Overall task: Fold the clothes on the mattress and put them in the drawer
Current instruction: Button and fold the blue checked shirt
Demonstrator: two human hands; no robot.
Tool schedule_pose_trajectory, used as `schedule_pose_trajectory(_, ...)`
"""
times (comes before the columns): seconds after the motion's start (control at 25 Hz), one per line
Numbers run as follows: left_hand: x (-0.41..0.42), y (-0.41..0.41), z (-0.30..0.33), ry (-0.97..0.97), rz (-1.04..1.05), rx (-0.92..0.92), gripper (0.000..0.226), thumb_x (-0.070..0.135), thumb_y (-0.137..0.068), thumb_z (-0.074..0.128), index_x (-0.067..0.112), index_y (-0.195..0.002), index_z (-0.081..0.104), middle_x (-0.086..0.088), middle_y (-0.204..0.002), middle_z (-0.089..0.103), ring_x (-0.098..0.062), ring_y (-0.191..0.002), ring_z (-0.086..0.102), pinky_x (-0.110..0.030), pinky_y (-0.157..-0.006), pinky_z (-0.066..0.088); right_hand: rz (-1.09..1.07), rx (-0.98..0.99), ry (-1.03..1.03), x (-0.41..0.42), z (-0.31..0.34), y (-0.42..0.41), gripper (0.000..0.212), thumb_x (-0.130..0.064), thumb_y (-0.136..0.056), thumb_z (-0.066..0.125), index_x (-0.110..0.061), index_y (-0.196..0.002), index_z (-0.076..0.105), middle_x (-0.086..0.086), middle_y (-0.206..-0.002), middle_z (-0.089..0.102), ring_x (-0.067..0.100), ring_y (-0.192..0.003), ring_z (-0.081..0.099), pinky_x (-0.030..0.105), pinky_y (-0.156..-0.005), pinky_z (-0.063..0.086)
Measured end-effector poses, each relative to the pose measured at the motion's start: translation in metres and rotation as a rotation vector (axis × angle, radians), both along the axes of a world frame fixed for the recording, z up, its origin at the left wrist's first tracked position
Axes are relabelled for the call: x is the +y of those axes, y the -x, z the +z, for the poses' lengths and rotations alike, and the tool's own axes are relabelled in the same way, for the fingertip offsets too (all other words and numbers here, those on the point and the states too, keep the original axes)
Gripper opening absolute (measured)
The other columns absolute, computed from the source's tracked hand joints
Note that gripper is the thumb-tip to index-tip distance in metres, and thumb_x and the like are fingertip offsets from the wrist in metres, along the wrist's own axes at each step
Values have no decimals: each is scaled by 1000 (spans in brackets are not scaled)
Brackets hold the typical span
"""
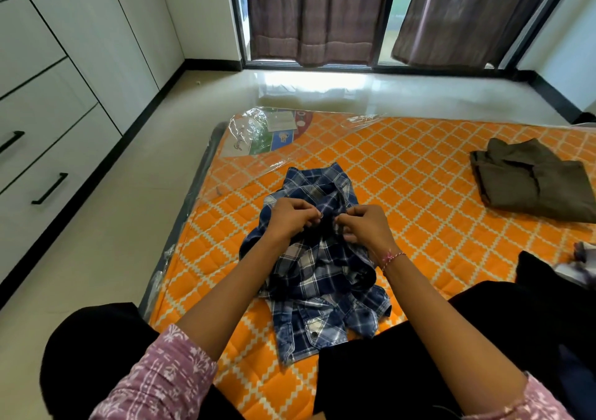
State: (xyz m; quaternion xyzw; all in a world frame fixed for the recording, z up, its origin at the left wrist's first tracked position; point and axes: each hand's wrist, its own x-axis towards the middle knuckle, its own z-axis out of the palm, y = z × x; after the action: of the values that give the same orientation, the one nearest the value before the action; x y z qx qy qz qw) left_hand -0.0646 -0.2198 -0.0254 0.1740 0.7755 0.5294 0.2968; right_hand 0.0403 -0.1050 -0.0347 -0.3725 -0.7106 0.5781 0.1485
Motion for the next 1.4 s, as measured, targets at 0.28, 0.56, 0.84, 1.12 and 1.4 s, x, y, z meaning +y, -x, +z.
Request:
schedule_pose_trajectory(0.28,7,-18,3,-93,45,-15,17,5,-84,67,14,-70,67,-3,-70,65,-7,-61,55,-16,-53,42,-107,13,-118,-17,2,3,22,-5,-79,66,-6,-58,58,10,-58,53,20,-59,47,33,-59,39)
schedule_pose_trajectory(0.56,10,-28,-5,-123,76,58,13,1,-83,67,9,-73,68,-1,-69,65,-7,-63,58,-14,-57,44,-108,47,-45,-20,3,-2,13,-5,-83,65,1,-72,69,22,-77,67,25,-71,60,41,-69,52)
schedule_pose_trajectory(0.84,10,-20,-2,-111,38,84,17,2,-83,69,12,-70,65,-2,-66,63,-9,-61,58,-17,-58,46,-65,181,530,-5,7,-9,25,2,-88,54,-6,-65,58,5,-57,60,15,-53,60,22,-55,50)
schedule_pose_trajectory(1.12,15,-20,3,-59,21,99,15,2,-89,59,6,-77,66,-7,-69,64,-14,-64,62,-21,-62,52,4,122,188,-8,8,-4,21,0,-86,63,-7,-67,64,7,-64,63,12,-55,59,20,-48,46)
schedule_pose_trajectory(1.4,20,-18,22,-3,94,50,23,21,-89,65,-1,-85,64,-17,-85,68,-26,-76,68,-31,-66,57,59,-26,-512,-16,23,14,12,-7,-83,59,-1,-76,66,10,-75,65,21,-69,58,29,-63,44)
